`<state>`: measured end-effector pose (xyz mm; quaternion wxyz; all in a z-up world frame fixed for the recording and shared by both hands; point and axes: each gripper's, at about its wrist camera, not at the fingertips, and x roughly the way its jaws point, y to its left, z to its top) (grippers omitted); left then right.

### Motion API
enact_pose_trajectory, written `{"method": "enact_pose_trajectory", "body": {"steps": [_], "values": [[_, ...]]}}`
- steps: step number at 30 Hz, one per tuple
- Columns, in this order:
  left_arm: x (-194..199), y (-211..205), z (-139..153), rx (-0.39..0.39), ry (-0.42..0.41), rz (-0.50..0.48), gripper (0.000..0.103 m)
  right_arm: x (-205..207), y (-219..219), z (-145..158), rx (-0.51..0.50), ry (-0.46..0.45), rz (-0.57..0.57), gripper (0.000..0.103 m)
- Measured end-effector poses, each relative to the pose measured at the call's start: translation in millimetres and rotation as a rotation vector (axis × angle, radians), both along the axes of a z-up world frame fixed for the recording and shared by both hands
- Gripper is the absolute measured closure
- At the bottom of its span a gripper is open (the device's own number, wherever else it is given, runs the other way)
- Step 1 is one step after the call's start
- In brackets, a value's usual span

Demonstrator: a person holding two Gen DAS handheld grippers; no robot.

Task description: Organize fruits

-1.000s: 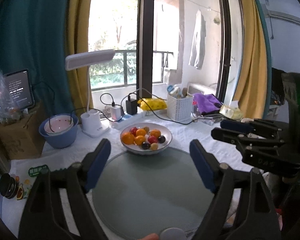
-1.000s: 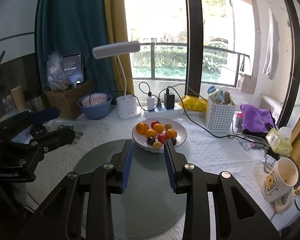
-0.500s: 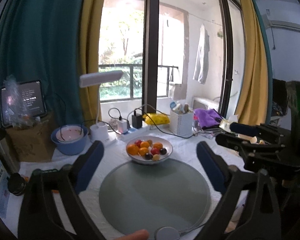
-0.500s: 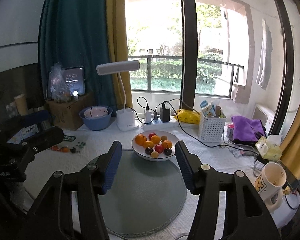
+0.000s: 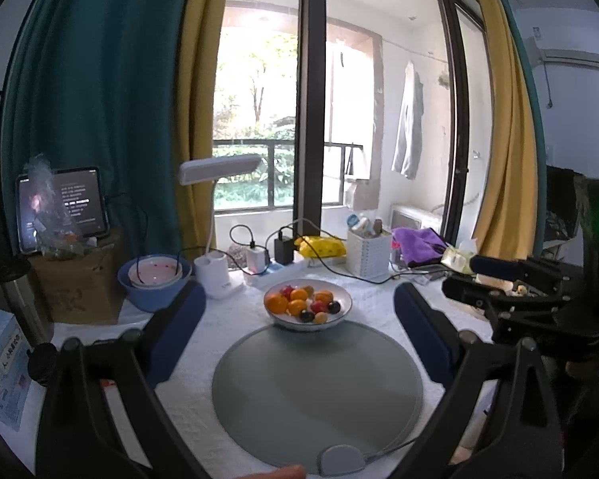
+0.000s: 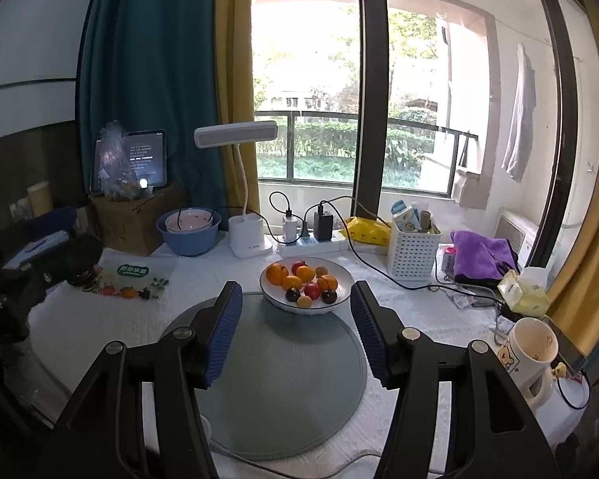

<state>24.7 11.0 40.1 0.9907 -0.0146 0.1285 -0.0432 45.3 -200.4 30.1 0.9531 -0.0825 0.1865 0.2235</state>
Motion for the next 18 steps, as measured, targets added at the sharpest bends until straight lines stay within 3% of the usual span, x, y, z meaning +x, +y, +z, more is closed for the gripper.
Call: {"method": "enact_pose_trajectory", "body": {"steps": [18], "values": [[-0.5, 1.5, -4.9, -0.004, 0.035, 0.003, 0.007, -1.4, 4.0, -4.3, -0.006, 0.012, 0.006, 0.043]]}}
